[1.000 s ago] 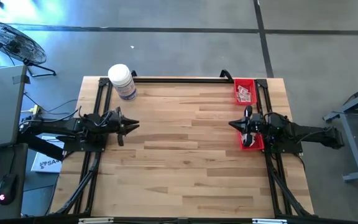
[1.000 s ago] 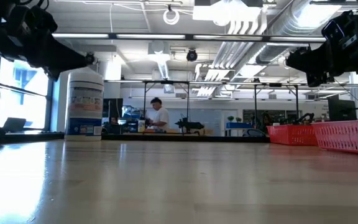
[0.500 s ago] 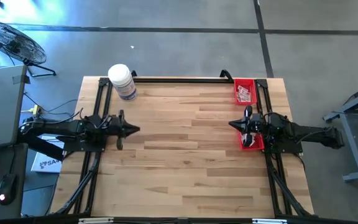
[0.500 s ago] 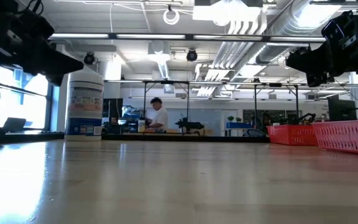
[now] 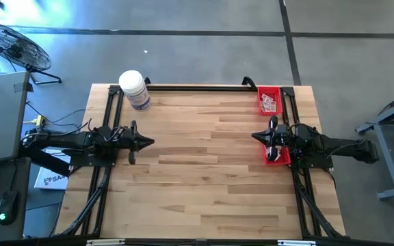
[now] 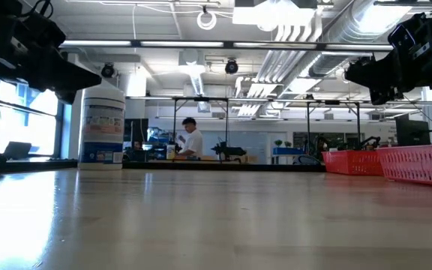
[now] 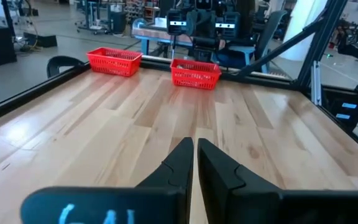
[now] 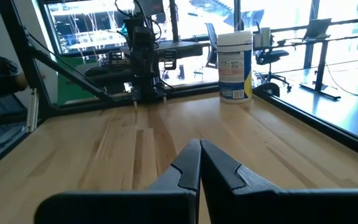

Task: Pick & Place First Aid Supplies
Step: Return to Home Position

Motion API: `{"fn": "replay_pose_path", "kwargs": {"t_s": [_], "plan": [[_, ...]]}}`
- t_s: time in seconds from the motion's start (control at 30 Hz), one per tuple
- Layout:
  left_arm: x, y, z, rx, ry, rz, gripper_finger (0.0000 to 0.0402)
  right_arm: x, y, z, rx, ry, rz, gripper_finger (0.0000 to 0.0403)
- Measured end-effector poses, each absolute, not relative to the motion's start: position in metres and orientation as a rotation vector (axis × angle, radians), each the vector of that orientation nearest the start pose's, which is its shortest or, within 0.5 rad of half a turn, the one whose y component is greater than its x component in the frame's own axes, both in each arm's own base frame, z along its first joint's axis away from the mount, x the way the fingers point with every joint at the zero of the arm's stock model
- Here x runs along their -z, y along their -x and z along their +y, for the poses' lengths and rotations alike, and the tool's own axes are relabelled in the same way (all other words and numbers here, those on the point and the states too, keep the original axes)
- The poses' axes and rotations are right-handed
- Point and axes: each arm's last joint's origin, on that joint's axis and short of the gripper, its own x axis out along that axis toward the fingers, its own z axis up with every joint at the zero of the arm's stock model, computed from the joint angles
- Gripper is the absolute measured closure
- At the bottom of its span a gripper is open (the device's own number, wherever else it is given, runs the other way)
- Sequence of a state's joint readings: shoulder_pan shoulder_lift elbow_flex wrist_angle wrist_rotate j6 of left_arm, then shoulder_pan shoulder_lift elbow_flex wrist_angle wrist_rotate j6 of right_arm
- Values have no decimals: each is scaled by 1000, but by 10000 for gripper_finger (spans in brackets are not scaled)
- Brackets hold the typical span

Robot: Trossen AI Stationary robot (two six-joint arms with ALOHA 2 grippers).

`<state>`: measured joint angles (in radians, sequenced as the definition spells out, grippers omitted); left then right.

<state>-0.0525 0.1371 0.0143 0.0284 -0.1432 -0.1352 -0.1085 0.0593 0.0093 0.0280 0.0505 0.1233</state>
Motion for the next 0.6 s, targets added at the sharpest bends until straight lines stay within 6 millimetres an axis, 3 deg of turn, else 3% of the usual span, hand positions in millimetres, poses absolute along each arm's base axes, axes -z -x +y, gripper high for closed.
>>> {"fn": "replay_pose_path", "kwargs": {"t_s": [0.6], "plan": [[-160, -105, -1, -96, 126, 89, 380, -165, -100, -12, 160, -123, 13, 395]]}}
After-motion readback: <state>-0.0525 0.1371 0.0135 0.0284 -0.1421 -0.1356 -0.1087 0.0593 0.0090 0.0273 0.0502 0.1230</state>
